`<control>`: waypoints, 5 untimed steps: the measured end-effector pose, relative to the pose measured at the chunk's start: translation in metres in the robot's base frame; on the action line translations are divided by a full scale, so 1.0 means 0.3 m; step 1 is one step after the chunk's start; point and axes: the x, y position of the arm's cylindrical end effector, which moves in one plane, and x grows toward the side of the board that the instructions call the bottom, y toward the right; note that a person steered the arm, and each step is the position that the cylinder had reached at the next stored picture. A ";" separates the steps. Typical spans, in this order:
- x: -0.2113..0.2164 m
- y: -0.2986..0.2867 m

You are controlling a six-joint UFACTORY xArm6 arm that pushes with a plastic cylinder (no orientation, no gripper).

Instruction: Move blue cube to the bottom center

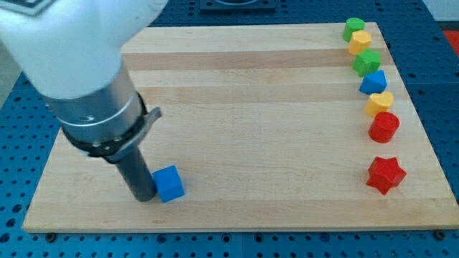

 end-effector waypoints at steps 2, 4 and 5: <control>-0.006 0.184; -0.027 0.396; -0.056 0.493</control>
